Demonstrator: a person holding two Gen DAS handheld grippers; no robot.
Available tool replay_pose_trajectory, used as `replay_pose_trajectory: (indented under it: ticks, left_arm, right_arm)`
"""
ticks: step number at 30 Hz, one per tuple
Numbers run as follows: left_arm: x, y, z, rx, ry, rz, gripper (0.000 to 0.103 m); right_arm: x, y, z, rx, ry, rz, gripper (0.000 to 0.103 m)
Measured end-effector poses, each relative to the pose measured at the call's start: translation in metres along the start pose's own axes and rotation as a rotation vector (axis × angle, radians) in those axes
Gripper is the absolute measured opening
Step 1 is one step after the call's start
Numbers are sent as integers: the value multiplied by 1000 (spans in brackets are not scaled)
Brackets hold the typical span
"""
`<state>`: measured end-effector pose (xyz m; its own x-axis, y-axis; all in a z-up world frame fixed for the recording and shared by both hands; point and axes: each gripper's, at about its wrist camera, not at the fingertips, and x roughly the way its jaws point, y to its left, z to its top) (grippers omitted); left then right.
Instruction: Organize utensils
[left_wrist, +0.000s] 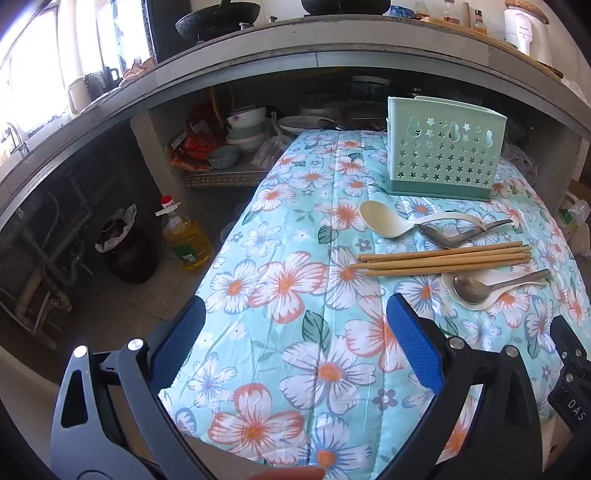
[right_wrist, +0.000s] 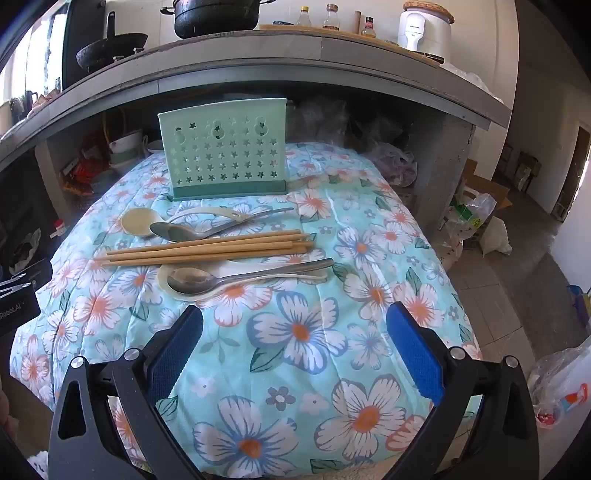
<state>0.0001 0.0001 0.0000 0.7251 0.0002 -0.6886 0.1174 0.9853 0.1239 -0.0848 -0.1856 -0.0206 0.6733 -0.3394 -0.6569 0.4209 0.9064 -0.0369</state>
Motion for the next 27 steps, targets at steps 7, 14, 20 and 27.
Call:
replay_pose_trajectory:
  ticks: [7, 14, 20, 27]
  left_arm:
    - [0, 0, 0, 3, 0, 2, 95]
    - [0, 0, 0, 3, -1, 5, 95]
    - [0, 0, 0, 6, -2, 4, 94]
    - [0, 8, 0, 5, 0, 6, 94]
  right_arm:
    - [1, -1, 0, 0, -1, 1, 97]
    - [-1, 1, 2, -5, -3, 0, 97]
    - [-2, 0, 4, -5, -6, -2, 97]
    - [-1, 0, 5, -3, -6, -3, 97]
